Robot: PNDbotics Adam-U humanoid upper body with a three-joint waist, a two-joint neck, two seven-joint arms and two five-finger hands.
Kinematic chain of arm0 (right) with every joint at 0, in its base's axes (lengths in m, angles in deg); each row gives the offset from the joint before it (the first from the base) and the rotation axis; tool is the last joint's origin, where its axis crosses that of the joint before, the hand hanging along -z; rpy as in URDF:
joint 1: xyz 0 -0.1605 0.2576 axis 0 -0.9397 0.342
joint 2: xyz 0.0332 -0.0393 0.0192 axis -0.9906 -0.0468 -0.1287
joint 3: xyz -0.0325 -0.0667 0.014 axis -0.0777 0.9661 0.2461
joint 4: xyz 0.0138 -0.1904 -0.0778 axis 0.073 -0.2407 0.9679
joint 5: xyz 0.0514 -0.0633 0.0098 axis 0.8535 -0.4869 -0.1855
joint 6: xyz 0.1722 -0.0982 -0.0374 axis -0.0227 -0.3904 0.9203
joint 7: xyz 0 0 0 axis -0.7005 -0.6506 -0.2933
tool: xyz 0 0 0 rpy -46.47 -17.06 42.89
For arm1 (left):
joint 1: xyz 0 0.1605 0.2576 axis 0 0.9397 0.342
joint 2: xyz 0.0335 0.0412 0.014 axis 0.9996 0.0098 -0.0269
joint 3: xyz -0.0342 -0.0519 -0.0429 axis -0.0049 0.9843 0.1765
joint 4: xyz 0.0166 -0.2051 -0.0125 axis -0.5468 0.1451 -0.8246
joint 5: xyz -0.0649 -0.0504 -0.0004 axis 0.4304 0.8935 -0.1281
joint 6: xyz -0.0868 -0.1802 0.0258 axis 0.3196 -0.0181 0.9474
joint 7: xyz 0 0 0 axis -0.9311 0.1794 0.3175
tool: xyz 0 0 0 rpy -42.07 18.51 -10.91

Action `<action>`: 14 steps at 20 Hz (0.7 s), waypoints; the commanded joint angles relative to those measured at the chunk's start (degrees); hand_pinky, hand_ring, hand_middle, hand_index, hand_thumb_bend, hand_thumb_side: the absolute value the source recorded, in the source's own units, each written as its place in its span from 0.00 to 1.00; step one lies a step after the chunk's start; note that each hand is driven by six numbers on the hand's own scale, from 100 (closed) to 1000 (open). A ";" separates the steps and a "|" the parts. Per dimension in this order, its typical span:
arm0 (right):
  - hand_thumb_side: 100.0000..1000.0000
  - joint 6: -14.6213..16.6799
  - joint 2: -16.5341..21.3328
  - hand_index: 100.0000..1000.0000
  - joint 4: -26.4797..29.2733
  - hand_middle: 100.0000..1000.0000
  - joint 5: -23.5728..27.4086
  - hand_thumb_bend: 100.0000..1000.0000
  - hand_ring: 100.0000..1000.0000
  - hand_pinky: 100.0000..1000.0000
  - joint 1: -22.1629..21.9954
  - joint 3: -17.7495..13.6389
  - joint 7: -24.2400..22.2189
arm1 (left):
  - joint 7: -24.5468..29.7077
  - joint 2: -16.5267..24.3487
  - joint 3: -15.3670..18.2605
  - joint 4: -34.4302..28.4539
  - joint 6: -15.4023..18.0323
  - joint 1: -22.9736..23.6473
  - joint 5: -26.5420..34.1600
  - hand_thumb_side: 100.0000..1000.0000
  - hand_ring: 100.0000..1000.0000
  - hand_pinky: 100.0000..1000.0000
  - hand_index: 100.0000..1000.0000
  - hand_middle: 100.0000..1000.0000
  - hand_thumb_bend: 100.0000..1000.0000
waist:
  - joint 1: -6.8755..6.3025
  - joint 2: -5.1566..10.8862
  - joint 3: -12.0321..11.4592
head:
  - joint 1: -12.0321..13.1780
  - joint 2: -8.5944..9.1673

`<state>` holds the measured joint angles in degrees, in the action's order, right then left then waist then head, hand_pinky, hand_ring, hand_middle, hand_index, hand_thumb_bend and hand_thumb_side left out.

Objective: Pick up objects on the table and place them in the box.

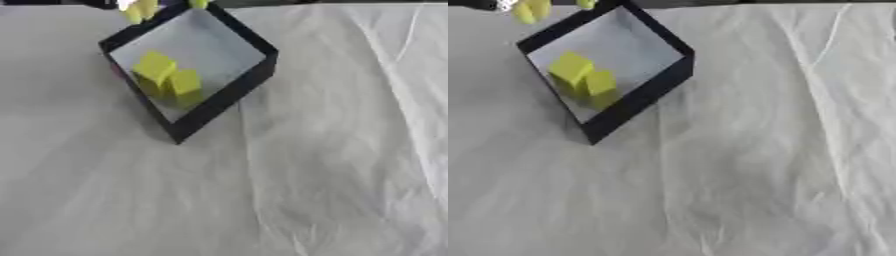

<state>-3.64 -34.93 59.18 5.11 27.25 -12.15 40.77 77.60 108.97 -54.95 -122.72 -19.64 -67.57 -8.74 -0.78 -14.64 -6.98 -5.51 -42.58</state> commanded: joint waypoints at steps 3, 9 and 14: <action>0.29 0.26 0.73 0.82 1.03 0.69 0.56 0.00 0.72 0.87 1.67 -0.68 -0.11 | 2.86 -3.56 -1.29 6.57 0.65 -1.56 -4.47 0.00 0.53 0.65 0.60 0.45 0.14 | -0.47 -0.07 0.43 | 0.68 1.25; 0.29 0.10 0.61 0.82 1.03 0.69 0.52 0.00 0.72 0.87 2.19 -0.63 -0.28 | 3.29 -6.08 -1.49 14.56 4.58 -0.83 -9.39 0.00 0.55 0.66 0.62 0.47 0.20 | -0.55 -0.29 0.76 | 0.79 1.20; 0.29 0.03 0.56 0.82 1.03 0.69 0.60 0.00 0.72 0.87 2.10 -0.64 -0.16 | 1.92 -7.39 -0.67 21.66 6.96 -0.64 -13.75 0.00 0.60 0.71 0.69 0.53 0.24 | -0.56 -0.36 0.90 | 0.71 1.06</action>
<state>-3.56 -35.38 59.18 5.37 28.44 -12.11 40.48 79.79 101.21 -56.57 -102.07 -13.33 -67.21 -21.40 -0.78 -15.16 -6.16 -4.81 -42.07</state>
